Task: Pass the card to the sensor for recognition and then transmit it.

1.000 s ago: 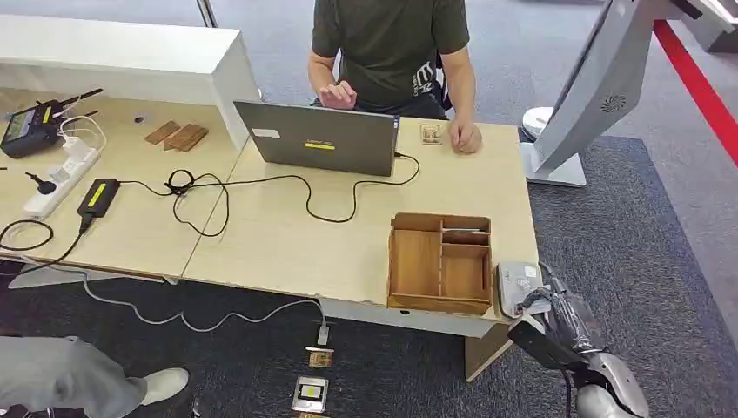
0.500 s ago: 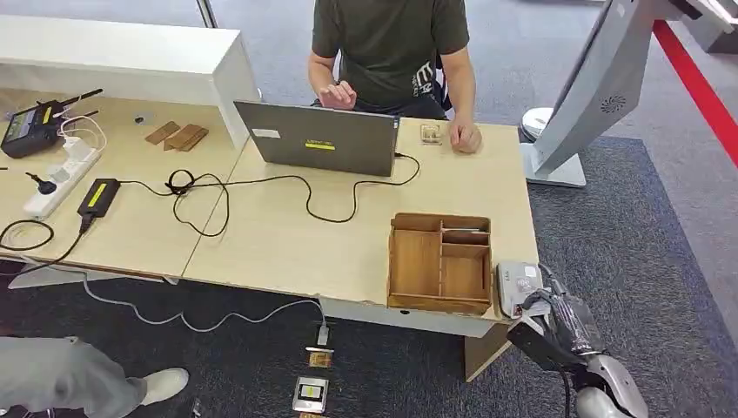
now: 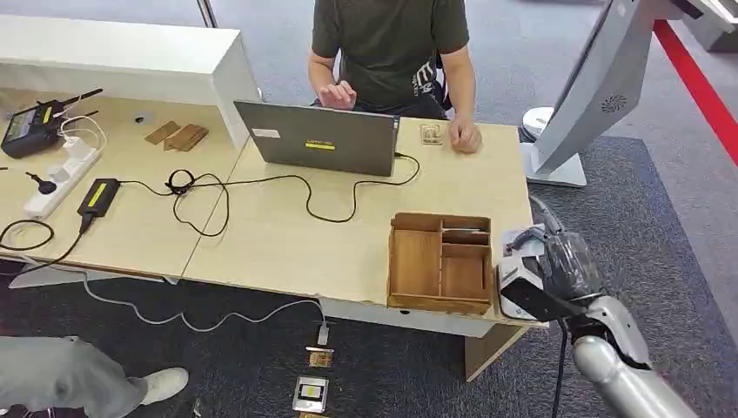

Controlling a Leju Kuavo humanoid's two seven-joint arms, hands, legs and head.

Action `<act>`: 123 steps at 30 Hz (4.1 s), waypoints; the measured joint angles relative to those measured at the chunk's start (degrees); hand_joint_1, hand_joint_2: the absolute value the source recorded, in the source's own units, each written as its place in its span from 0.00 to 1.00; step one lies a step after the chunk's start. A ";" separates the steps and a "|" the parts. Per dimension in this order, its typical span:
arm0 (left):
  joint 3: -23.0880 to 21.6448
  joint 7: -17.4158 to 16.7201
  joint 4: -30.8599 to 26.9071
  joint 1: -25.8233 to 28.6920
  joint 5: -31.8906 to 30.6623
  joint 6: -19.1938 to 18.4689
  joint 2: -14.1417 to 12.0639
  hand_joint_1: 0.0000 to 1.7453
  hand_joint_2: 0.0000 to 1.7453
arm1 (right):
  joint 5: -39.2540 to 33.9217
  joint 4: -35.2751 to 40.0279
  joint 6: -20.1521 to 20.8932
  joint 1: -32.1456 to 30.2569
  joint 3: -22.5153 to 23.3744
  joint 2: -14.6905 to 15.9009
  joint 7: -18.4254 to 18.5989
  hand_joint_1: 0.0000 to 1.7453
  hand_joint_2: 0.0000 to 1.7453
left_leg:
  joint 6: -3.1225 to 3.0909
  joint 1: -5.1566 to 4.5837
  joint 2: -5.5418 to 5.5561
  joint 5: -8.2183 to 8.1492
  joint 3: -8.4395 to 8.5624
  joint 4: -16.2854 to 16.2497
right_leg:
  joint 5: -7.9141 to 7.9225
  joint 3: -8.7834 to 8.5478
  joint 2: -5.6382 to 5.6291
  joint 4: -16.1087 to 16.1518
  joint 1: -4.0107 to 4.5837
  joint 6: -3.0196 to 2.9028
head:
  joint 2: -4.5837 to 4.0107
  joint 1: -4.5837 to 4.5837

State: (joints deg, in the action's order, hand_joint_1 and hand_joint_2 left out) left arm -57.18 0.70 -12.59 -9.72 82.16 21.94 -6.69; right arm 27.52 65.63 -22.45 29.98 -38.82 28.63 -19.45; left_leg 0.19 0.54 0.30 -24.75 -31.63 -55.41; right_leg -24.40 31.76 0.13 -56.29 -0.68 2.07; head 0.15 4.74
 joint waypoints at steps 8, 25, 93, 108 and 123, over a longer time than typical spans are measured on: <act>0.00 1.05 0.04 0.12 0.31 -1.92 -0.02 0.00 0.00 | -3.96 8.18 5.12 9.07 1.38 0.48 -0.41 1.00 1.00 | 0.00 0.00 0.02 0.00 0.01 0.00 | 0.00 -0.01 0.01 0.01 0.00 0.00 | 0.00 0.00; -1.05 4.17 0.09 -0.20 -3.02 -7.36 -0.31 0.00 0.00 | 7.71 -11.79 2.91 27.73 -4.35 -13.13 -12.73 1.00 1.00 | 0.09 0.02 0.05 0.09 -0.17 0.02 | 0.01 0.18 0.01 -0.21 0.02 -0.03 | 0.00 0.02; -4.33 4.02 0.55 0.50 -3.72 -9.05 -0.61 0.00 0.00 | 28.02 -44.15 7.89 41.60 -6.84 -28.39 -9.11 0.00 0.00 | 0.11 0.05 0.02 0.08 -0.16 -0.02 | -0.03 0.26 0.01 -0.16 0.06 -0.10 | 0.00 -0.02; -4.09 2.43 0.57 0.77 -2.25 -8.96 -0.68 0.00 0.00 | 18.29 -18.65 35.89 37.99 -6.86 -16.42 1.31 0.00 0.00 | 0.11 0.02 0.01 0.07 -0.12 -0.05 | -0.02 0.27 0.01 -0.10 0.03 -0.09 | 0.00 -0.02; -4.09 -1.62 0.55 0.50 -2.82 -5.66 -1.11 0.00 0.00 | 10.12 10.43 38.87 30.72 -7.06 -2.67 6.10 0.00 0.00 | 0.11 0.04 -0.02 0.03 -0.10 -0.03 | -0.03 0.27 -0.07 -0.13 0.05 -0.11 | 0.00 0.02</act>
State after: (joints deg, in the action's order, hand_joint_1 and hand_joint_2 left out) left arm -61.26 -0.92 -12.04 -9.22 79.34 16.28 -7.80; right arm 37.64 76.06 16.42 60.70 -45.88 25.97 -13.35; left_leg 0.31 0.58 0.27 -24.73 -31.73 -55.44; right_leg -24.43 32.03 0.06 -56.42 -0.64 1.96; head 0.15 4.76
